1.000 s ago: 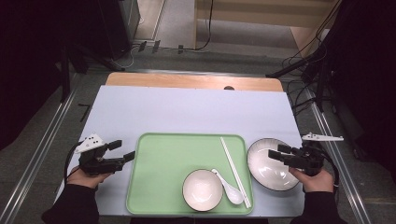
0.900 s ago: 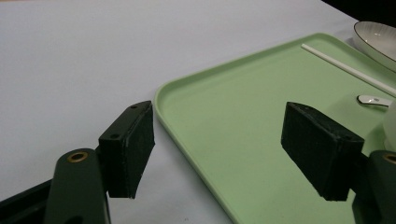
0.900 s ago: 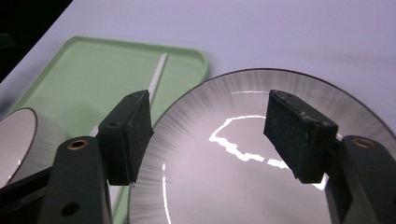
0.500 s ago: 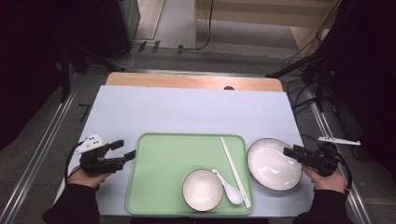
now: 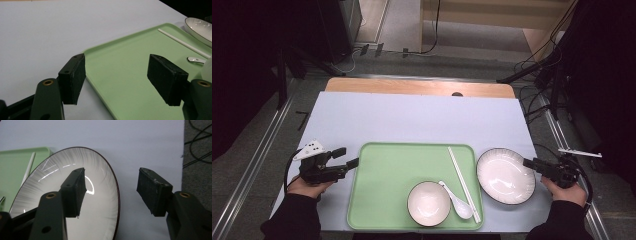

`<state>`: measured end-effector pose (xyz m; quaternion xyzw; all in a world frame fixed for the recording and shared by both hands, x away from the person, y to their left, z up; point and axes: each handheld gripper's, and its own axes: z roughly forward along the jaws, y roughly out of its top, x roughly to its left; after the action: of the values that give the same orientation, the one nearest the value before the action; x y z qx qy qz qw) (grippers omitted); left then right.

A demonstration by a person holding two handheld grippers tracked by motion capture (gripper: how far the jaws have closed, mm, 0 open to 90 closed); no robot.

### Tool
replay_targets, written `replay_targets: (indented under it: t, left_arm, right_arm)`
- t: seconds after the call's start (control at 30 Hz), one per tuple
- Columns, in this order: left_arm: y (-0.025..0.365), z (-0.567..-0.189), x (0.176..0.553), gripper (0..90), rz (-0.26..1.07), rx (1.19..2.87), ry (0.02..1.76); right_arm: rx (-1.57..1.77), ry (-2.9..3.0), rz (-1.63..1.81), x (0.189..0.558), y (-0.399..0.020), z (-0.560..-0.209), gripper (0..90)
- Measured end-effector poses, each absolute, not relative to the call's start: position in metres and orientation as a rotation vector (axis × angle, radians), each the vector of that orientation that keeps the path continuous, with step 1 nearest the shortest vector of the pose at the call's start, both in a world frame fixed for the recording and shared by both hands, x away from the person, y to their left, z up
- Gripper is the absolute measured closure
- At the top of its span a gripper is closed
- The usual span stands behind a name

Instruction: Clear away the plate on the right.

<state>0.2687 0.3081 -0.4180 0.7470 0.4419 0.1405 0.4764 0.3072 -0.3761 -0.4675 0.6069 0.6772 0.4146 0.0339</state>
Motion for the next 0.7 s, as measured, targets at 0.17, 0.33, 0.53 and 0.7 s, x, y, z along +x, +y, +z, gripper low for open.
replay_targets:
  t: [0.17,0.33,0.53,0.7]
  left_arm:
    - [0.307,-0.418,0.269,31.0,0.349,1.827,1.080]
    - [0.304,-0.419,0.269,31.4,0.351,1.867,1.066]
    - [0.303,-0.420,0.269,32.1,0.363,1.884,1.054]
    - [0.303,-0.421,0.269,32.3,0.365,1.895,1.054]
  right_arm:
    - [1.883,2.117,1.289,0.313,-0.372,-0.477,43.4]
    - [1.897,2.160,1.271,0.315,-0.366,-0.484,45.3]
    - [1.882,2.169,1.292,0.317,-0.364,-0.486,52.2]
    - [1.875,2.184,1.300,0.318,-0.360,-0.487,56.7]
